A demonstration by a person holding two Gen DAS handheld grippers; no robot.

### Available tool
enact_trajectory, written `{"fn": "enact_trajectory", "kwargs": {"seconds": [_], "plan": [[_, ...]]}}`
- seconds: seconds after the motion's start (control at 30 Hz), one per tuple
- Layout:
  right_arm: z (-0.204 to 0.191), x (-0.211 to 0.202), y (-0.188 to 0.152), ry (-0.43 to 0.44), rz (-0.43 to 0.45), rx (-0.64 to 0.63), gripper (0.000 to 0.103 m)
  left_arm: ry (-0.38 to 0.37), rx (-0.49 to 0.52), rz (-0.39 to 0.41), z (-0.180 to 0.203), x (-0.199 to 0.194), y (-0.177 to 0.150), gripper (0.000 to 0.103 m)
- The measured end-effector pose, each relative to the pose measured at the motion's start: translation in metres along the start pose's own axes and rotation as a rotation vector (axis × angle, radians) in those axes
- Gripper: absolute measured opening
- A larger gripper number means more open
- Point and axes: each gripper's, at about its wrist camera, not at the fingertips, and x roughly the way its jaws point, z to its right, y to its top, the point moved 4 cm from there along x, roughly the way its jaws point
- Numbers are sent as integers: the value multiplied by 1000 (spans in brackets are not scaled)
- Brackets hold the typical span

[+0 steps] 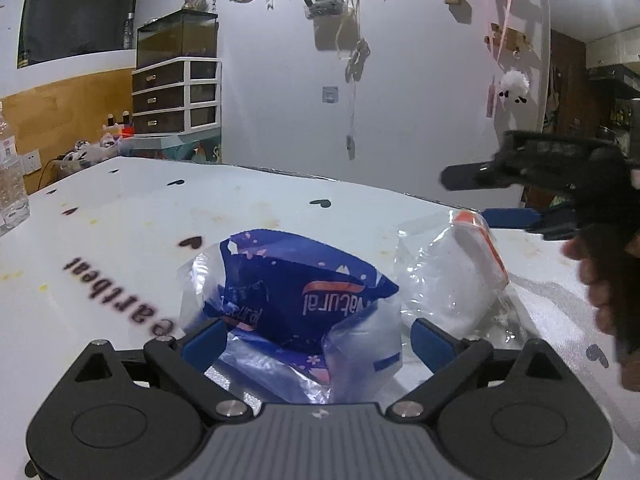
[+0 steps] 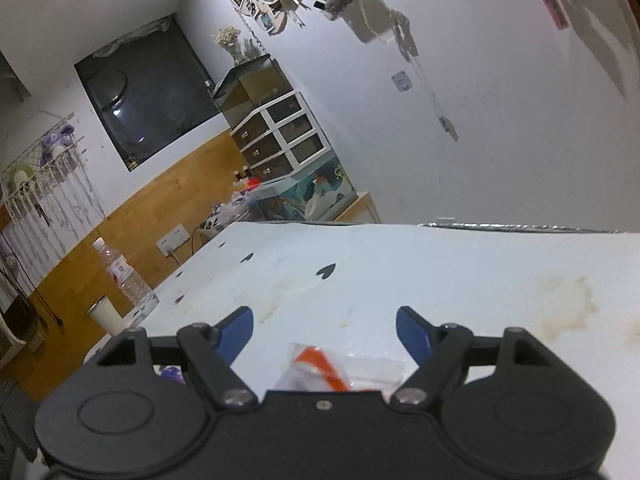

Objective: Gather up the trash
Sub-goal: 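Grasp the blue plastic bag with left tool while right tool grasps the clear bag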

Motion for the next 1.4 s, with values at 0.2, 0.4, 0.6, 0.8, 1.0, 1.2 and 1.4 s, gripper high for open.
{"fn": "enact_trajectory", "kwargs": {"seconds": [0.2, 0.4, 0.6, 0.8, 1.0, 1.2, 1.4], "plan": [[0, 18, -5, 63, -98, -19, 78, -16, 1, 4, 2, 2, 1, 89], [-19, -13, -24, 140, -217, -110, 62, 10, 3, -12, 0, 5, 1, 75], [-31, -52, -48, 174, -258, -137, 49, 33, -34, -43, -12, 6, -3, 59], [-51, -72, -76, 163, -305, -156, 46, 2, -82, -56, -21, 7, -4, 51], [-49, -60, -82, 84, -262, -27, 24, -15, -100, -52, -25, 8, -3, 40], [-49, -51, -89, 87, -199, 138, 15, -23, -98, -48, -22, 3, -7, 33], [-56, -61, -93, 24, -120, 168, 35, -33, -98, -52, -17, -3, -11, 30]]}}
